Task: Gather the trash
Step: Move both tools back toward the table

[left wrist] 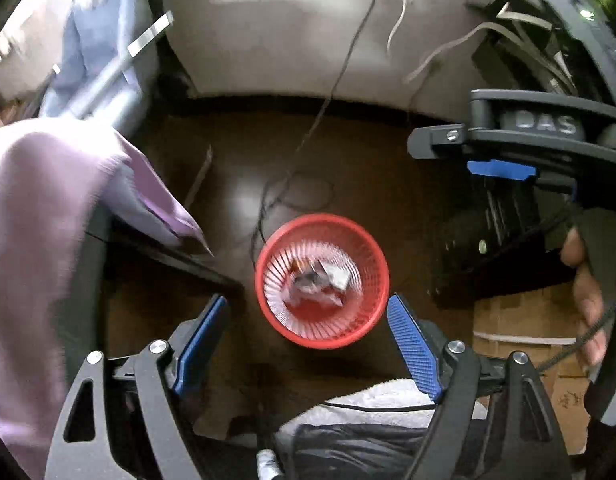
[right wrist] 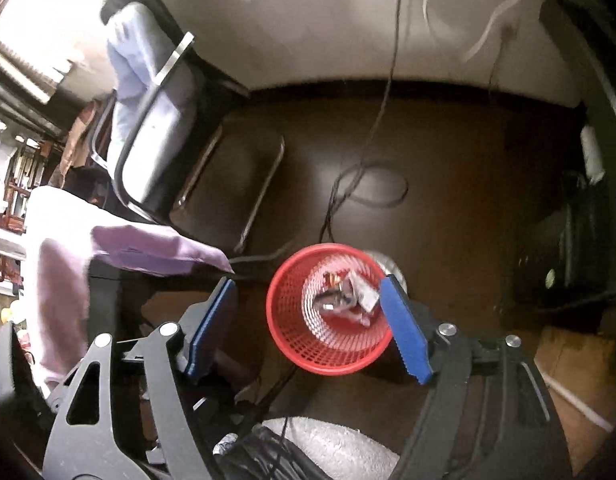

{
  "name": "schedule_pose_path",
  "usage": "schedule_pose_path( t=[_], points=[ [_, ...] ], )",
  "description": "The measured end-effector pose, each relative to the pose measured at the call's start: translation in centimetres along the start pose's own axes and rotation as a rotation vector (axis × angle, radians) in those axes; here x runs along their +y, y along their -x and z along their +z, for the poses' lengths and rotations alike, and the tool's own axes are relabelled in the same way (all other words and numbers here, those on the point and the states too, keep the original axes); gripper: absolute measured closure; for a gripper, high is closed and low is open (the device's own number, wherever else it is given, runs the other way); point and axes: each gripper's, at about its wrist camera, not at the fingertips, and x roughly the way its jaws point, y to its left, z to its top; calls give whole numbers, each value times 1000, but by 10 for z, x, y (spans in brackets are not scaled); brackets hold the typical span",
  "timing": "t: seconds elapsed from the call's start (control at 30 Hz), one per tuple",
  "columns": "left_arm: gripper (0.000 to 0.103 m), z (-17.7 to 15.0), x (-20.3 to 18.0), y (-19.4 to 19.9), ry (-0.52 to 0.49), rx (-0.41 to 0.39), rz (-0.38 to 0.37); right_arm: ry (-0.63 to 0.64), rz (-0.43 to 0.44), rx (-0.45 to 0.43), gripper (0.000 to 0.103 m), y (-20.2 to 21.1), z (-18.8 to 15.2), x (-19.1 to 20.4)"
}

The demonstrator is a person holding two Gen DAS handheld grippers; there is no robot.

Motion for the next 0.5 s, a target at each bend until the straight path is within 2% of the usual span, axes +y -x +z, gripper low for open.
schedule_pose_path(
  t=[0.1, 0.2, 0.4, 0.5],
  points=[
    [23, -6, 3, 37, 6, -80, 57, 38, 0, -54, 27, 23, -1, 22],
    [22, -15, 23, 80, 78, -153, 102, 86, 18, -80, 27, 38, -5, 48],
    [22, -42, 86, 138, 265, -203, 183, 207, 51, -105, 27, 55, -20, 109],
    [22, -65, 125, 161, 363, -192, 244, 271, 62, -108, 27, 60, -28, 143]
  ],
)
